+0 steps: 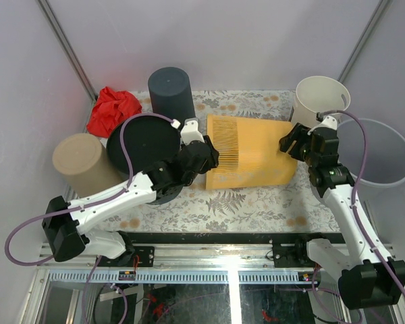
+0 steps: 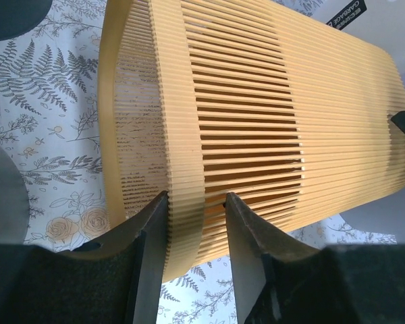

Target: Turn the large container upside down

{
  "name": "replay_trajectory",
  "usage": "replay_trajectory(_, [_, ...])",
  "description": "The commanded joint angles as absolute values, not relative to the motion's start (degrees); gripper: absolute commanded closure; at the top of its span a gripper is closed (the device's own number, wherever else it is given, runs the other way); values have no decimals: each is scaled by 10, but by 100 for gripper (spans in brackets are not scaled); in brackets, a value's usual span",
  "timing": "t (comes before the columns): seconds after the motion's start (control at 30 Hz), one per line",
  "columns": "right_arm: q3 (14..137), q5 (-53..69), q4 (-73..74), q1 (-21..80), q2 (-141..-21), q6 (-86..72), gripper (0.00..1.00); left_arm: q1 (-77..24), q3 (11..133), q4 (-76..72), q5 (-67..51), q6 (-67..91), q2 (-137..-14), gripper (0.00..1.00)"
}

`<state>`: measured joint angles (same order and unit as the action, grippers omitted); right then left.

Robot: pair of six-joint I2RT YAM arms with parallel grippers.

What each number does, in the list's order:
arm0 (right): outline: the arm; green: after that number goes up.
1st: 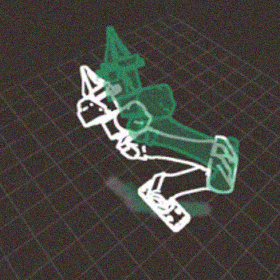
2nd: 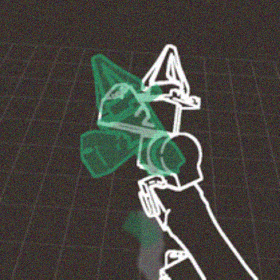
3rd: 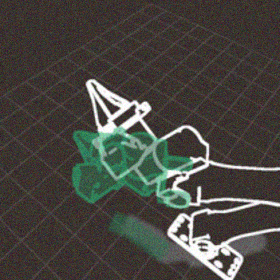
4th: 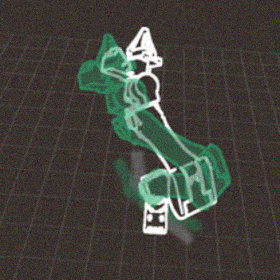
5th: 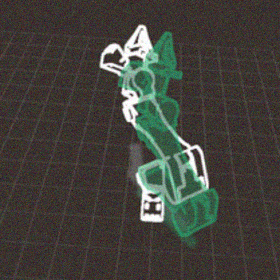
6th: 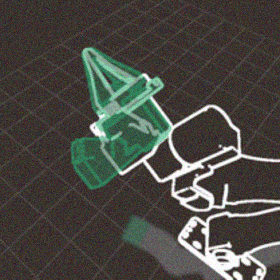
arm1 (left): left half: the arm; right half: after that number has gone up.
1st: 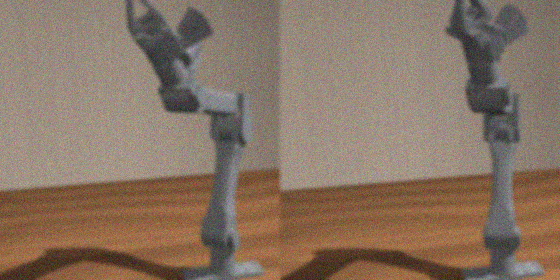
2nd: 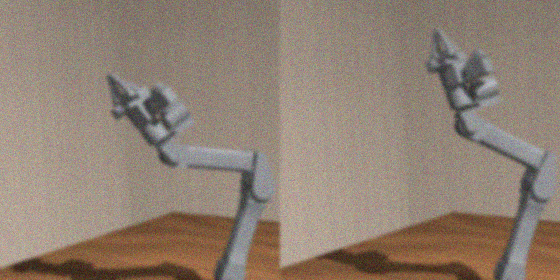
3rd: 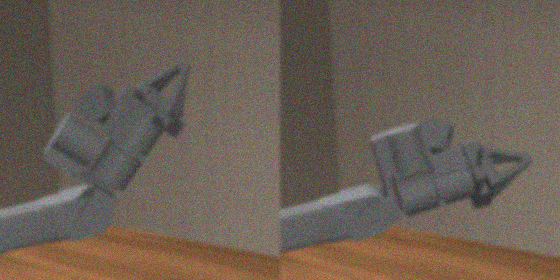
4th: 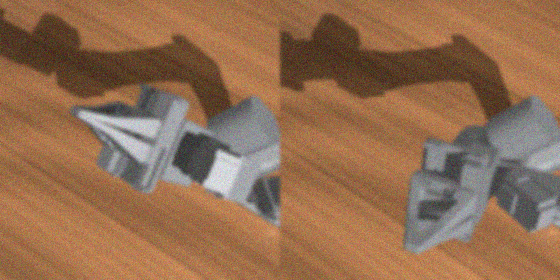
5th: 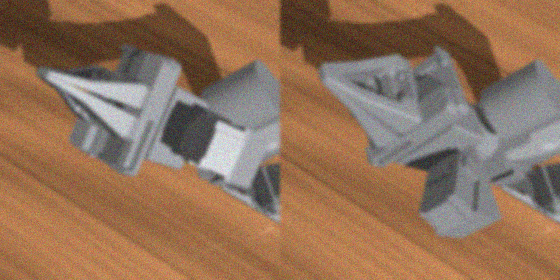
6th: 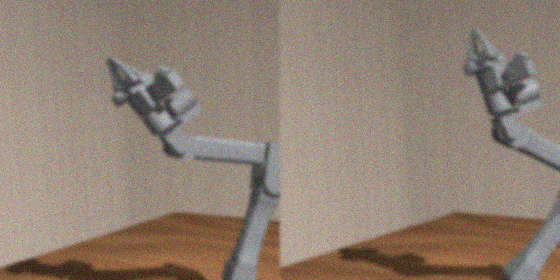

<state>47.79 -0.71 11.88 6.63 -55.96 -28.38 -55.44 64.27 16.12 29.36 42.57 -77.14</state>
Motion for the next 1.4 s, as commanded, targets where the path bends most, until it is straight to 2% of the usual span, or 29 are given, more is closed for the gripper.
replay_trajectory(0.0, [545, 71, 113, 75, -521, -303, 31, -560, 641, 112, 250, 429, -756, 64])
replay_trajectory(0.3, [612, 72, 154, 76, -507, -293, 32, -560, 602, 58, 205, 430, -729, 63])
replay_trajectory(0.77, [651, 101, 165, 75, -519, -287, 37, -561, 534, -8, 167, 449, -709, 63])
replay_trajectory(1.37, [706, 143, 171, 76, -554, -286, 39, -561, 518, -58, 138, 467, -734, 63])
